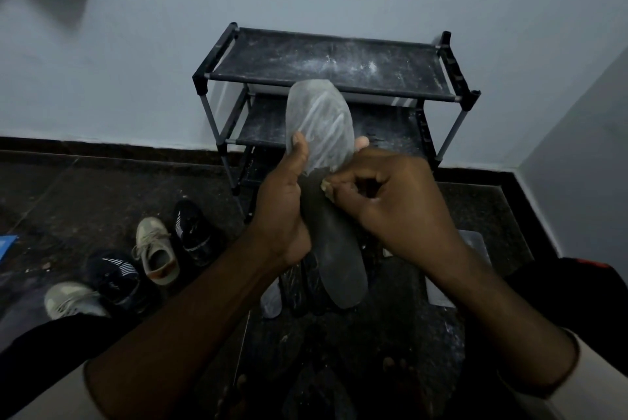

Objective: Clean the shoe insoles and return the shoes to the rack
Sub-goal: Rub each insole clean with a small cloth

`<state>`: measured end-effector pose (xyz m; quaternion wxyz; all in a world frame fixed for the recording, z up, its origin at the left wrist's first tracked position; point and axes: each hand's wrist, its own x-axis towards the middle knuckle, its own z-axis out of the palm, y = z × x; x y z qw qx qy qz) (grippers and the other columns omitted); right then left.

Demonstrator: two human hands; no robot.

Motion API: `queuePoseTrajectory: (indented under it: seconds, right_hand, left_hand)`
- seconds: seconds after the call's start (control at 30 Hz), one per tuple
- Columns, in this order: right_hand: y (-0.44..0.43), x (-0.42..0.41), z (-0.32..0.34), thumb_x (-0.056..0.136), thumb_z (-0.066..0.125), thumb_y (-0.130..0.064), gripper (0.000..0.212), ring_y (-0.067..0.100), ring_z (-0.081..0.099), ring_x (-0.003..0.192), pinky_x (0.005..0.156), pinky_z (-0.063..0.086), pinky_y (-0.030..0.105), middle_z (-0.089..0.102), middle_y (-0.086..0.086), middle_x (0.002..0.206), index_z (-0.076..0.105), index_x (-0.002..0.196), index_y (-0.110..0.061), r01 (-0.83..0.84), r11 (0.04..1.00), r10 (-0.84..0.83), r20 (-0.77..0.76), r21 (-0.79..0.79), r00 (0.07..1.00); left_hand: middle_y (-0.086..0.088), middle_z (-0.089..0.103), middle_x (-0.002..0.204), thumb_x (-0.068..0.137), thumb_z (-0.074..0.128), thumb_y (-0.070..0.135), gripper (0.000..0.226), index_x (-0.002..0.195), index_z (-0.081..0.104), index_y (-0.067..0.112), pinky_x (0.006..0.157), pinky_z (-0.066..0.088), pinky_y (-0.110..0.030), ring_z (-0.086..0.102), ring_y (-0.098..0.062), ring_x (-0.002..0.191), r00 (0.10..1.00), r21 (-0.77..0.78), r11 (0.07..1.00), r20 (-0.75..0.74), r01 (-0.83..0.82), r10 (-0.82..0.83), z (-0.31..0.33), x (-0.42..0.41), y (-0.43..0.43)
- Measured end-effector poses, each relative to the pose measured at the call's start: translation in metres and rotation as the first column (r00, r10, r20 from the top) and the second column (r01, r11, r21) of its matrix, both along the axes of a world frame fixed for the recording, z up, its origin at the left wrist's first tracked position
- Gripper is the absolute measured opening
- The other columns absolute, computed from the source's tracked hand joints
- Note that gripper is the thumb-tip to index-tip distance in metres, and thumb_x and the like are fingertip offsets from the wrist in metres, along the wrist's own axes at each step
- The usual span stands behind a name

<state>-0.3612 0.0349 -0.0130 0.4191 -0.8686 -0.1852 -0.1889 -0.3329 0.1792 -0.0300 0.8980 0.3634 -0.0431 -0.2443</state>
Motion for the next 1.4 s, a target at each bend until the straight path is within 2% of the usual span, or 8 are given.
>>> queuePoseTrajectory:
  seconds: [0.1,0.23,0.4,0.57,0.77,0.93,1.1,1.4]
  right_hand:
    - [-0.007,0.007,0.005,0.086,0.077,-0.01,0.005,0.007,0.069,0.077,0.081,0.057,0.036,0.074,-0.006,0.083,0.081,0.085,-0.014,0.044,0.998,-0.044,0.003,0.048,0.999]
    - [0.003,-0.003,0.002,0.086,0.078,-0.009,0.006,0.005,0.067,0.077,0.075,0.056,0.03,0.073,-0.008,0.082,0.081,0.086,-0.014,-0.006,1.0,0.005,-0.019,-0.029,1.0]
    - [-0.012,0.007,0.008,0.084,0.078,-0.009,0.006,0.005,0.069,0.079,0.079,0.058,0.032,0.074,-0.008,0.083,0.081,0.084,-0.015,0.083,0.996,-0.083,-0.003,0.034,0.997]
    - [-0.005,-0.001,0.002,0.085,0.076,-0.011,0.006,0.007,0.068,0.076,0.075,0.057,0.037,0.074,-0.007,0.082,0.081,0.084,-0.014,0.012,0.999,-0.013,-0.025,-0.046,1.0]
    - [-0.011,0.002,0.005,0.085,0.077,-0.01,0.005,0.007,0.067,0.077,0.076,0.056,0.037,0.073,-0.007,0.08,0.08,0.082,-0.014,0.038,0.998,-0.038,-0.004,-0.041,0.999]
    - [-0.021,0.004,0.005,0.084,0.078,-0.014,0.004,0.008,0.07,0.08,0.076,0.057,0.038,0.074,-0.008,0.084,0.081,0.084,-0.017,0.085,0.996,-0.086,-0.032,-0.027,0.996]
    - [-0.016,-0.001,0.005,0.084,0.077,-0.012,0.005,0.007,0.068,0.075,0.072,0.056,0.037,0.073,-0.008,0.082,0.08,0.082,-0.016,0.031,0.996,-0.034,-0.039,-0.078,0.999]
    - [-0.017,0.0,0.005,0.085,0.077,-0.013,0.005,0.006,0.066,0.077,0.073,0.056,0.033,0.071,-0.008,0.082,0.079,0.082,-0.016,0.105,0.991,-0.107,-0.012,-0.084,0.994]
  left_hand:
    - [-0.021,0.061,0.136,0.107,0.027,0.049,0.061,0.132,0.06,0.004,0.103,0.051,-0.042,0.061,-0.031,0.126,1.0,0.009,1.0,0.012,-0.018,0.018,-0.002,-0.002,0.0]
    - [-0.02,0.05,0.149,0.106,0.027,0.054,0.068,0.15,0.038,0.002,0.11,0.045,-0.043,0.049,-0.031,0.138,1.0,0.002,1.0,-0.007,0.012,-0.012,-0.003,0.001,0.0]
    - [-0.017,0.067,0.129,0.107,0.028,0.048,0.059,0.124,0.067,0.007,0.102,0.052,-0.038,0.065,-0.027,0.121,0.998,0.061,0.997,0.041,-0.048,0.045,-0.002,-0.003,-0.001]
    - [-0.02,0.05,0.149,0.106,0.025,0.055,0.07,0.149,0.039,0.001,0.11,0.045,-0.043,0.048,-0.031,0.138,1.0,0.031,0.999,0.005,0.015,-0.015,-0.003,0.001,-0.002]
    - [-0.019,0.056,0.143,0.107,0.021,0.054,0.07,0.143,0.047,0.0,0.11,0.046,-0.041,0.054,-0.029,0.134,0.999,0.05,0.999,0.036,0.005,-0.007,-0.004,0.001,-0.003]
    - [-0.021,0.048,0.15,0.106,0.021,0.056,0.075,0.149,0.038,-0.002,0.121,0.029,-0.047,0.045,-0.031,0.141,0.998,0.045,0.998,0.054,0.035,-0.038,-0.005,0.004,-0.001]
    - [-0.018,0.049,0.149,0.105,0.022,0.058,0.075,0.149,0.038,-0.001,0.122,0.027,-0.048,0.046,-0.03,0.14,0.998,0.013,0.998,0.034,0.056,-0.056,-0.005,0.005,-0.002]
    - [-0.02,0.057,0.141,0.108,0.025,0.049,0.064,0.145,0.045,0.0,0.114,0.041,-0.043,0.054,-0.03,0.133,1.0,0.051,0.999,0.0,0.013,-0.013,0.001,-0.001,-0.002]
